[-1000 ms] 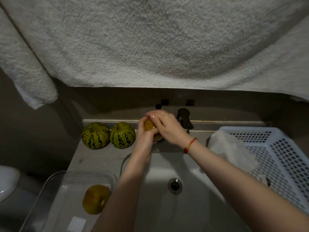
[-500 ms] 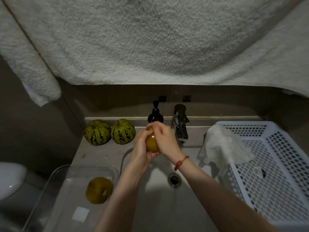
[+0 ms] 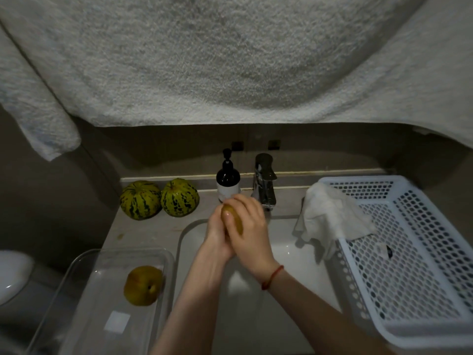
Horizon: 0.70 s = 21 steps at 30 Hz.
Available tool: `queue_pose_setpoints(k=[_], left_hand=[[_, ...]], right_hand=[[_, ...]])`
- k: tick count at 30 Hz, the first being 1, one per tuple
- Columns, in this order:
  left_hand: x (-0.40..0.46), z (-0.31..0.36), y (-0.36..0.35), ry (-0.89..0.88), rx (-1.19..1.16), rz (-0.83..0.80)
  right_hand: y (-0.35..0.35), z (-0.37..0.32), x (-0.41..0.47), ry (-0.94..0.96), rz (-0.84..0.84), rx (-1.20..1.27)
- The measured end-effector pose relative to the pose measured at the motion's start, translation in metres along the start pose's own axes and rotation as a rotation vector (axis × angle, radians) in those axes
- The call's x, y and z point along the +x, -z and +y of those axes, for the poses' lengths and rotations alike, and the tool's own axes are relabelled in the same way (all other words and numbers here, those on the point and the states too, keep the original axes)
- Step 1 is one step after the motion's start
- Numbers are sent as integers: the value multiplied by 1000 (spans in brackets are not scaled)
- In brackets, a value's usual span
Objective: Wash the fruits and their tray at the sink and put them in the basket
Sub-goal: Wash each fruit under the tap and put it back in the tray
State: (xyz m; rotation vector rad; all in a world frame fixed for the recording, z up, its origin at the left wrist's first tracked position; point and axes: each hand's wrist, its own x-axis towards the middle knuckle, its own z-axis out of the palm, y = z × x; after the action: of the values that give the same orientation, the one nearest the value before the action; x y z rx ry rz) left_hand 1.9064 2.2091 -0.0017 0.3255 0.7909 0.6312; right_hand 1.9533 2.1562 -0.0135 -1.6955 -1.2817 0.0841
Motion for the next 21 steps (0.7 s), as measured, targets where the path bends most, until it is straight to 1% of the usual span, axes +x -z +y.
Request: queue_pose_setpoints(k=[1,2,3,4,5,6,8,9,10,11,12,13,14,15,16,17,18,19,20,21], left_hand=[[0,1,2,113,-3,-8],[0,0,3,164,67,29],[0,-1,1,176,131,67],[0,-3,-1,151,180,113],[3,-7,-2,99,225,152],[5,-11,-5,17,281,194],[10,-19,-6,-224,483,249],[11,-23,-4,-346,584,235],[12,-26,-1,-431,643,211],[13,-28,0,-449,670,199],[13,-27,1,-402,667,206],[11,-24,0,-303,621,213],[10,-20,-1,-154,532,215],[6,-15,-2,25,415,193],[3,-10,-3,168,302,154],[1,-7,-2,236,230,127],[1,-7,-1,243,196,114],[1,-12,1,199,203,113],[3,-19,2,99,236,133],[7,-26,5,-46,317,176]], right_hand=[[6,9,4,84,-47,-5],[11,15,8,108,-82,26],[13,18,10,77,-96,84],[13,19,11,-14,-84,143],[10,17,11,-170,-45,219],[5,15,10,-376,16,319],[-3,13,11,-815,158,557],[-5,13,11,-944,185,613],[-5,13,9,-960,181,615],[-5,13,6,-887,180,590],[-2,10,1,-766,178,559],[0,9,-5,-620,164,505],[1,13,-10,-474,157,432],[4,20,-14,-326,145,341],[6,27,-18,-177,112,246],[7,33,-21,-53,68,190],[7,38,-23,11,31,181],[7,39,-24,-6,12,214],[6,37,-23,-103,21,273],[3,34,-21,-263,57,349]])
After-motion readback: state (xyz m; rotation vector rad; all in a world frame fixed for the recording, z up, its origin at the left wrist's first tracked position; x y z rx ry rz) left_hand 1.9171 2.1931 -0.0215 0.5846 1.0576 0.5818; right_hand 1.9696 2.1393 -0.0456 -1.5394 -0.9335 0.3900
